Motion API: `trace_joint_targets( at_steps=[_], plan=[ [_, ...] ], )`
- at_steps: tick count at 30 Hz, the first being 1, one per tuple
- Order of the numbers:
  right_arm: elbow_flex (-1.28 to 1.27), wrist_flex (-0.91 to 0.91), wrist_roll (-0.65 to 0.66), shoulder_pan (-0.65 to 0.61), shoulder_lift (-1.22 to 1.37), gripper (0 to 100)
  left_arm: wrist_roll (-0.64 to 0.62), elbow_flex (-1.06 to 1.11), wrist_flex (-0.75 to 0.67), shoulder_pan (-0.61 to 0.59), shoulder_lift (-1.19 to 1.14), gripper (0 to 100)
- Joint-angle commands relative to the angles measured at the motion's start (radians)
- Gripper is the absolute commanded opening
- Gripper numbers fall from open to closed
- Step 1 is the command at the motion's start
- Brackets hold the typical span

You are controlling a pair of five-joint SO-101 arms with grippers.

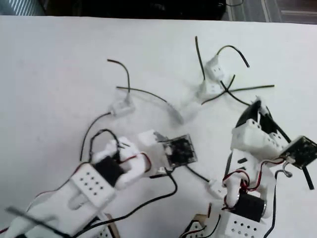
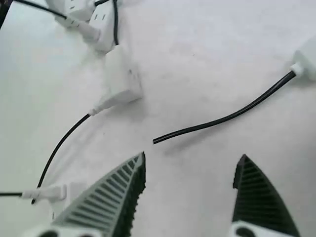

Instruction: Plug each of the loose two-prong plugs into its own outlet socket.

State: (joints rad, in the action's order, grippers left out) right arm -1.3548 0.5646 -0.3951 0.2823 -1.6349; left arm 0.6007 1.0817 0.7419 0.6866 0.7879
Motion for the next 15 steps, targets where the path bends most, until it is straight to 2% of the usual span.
trace_joint_targets(
  at_steps=[1, 4, 13, 15],
  plan=[
    [0.018, -0.025, -0.006, 0.054, -0.012, 1.6, 0.009, -0.040, -0.146, 0.070, -0.163, 29],
    [0.018, -0.025, -0.020, 0.067, -0.012, 1.6, 0.009, -0.060, -0.230, 0.099, -0.298, 29],
    [0.018, -0.025, -0.034, 0.061, -0.012, 1.6, 0.012, -0.338, -0.233, 0.105, -0.690, 29],
    [0.017, -0.025, -0.034, 0.061, -0.012, 1.6, 0.051, -0.394, -0.221, 0.105, -0.748, 29]
  ],
)
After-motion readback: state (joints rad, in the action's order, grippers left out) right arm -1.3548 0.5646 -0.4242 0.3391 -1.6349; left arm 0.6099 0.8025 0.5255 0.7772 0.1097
